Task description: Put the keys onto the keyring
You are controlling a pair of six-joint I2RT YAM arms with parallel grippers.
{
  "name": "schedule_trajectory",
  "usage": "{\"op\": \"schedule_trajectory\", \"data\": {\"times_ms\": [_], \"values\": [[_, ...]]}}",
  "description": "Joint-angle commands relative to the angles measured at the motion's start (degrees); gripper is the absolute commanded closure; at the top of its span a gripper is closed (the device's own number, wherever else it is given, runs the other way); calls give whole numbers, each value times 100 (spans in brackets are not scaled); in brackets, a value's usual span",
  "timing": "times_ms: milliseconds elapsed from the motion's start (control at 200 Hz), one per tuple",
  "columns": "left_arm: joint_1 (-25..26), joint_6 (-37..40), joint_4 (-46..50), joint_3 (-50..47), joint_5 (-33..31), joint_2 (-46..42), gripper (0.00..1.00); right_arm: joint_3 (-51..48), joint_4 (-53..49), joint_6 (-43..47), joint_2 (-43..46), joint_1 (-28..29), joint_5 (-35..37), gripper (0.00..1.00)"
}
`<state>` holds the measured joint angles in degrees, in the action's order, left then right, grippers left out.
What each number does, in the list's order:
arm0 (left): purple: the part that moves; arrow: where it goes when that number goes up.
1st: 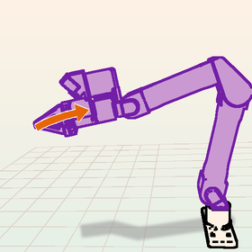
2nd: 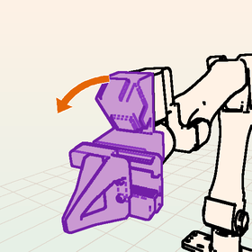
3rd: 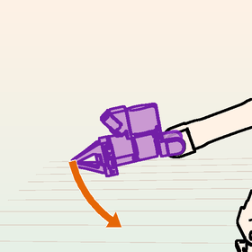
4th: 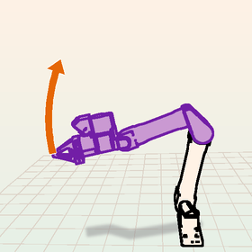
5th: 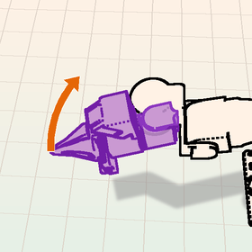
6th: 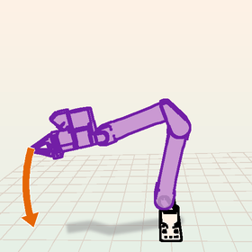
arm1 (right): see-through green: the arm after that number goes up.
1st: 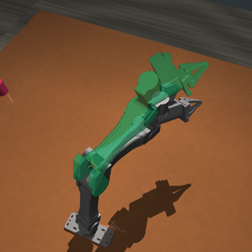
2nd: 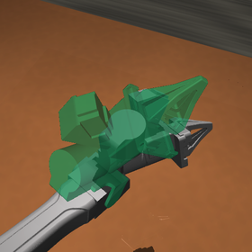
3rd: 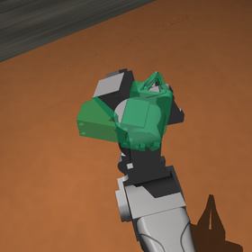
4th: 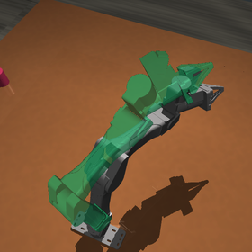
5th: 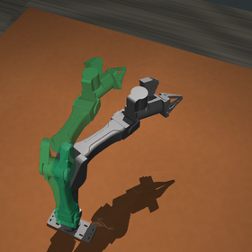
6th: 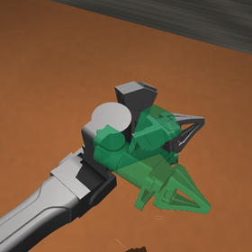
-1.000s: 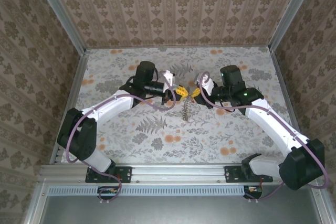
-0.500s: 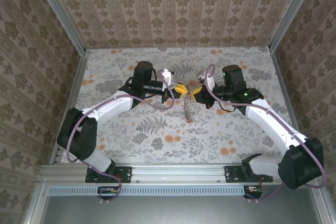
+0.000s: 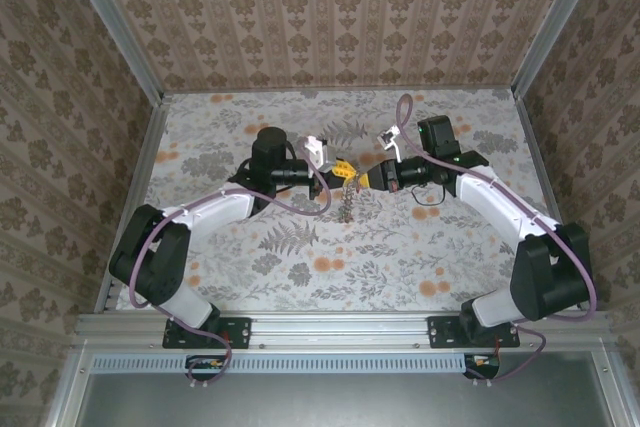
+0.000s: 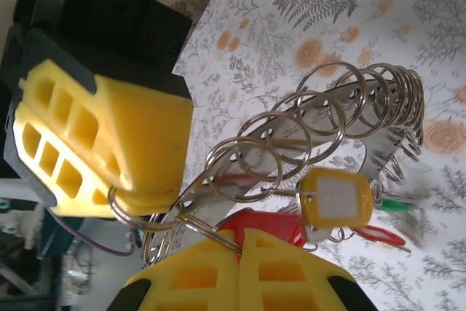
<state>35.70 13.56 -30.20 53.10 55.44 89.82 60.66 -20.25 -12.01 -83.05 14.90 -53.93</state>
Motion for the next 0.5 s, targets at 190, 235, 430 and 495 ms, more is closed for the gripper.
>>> {"op": "schedule_trajectory", "data": {"times_ms": [190,235,430,495], "values": [[86,-251,-1093,-75,205,5,100,17,335,-1278,-572,-194,-403,100],[86,-267,-1152,-105,205,34,100,-14,545,-1470,-619,-191,-542,100],[64,-863,-2220,-342,68,361,100,-19,1043,-1893,-899,-194,-843,100],[43,-1084,-2597,-402,30,485,100,-24,1062,-1890,-965,-189,-913,100]]}}
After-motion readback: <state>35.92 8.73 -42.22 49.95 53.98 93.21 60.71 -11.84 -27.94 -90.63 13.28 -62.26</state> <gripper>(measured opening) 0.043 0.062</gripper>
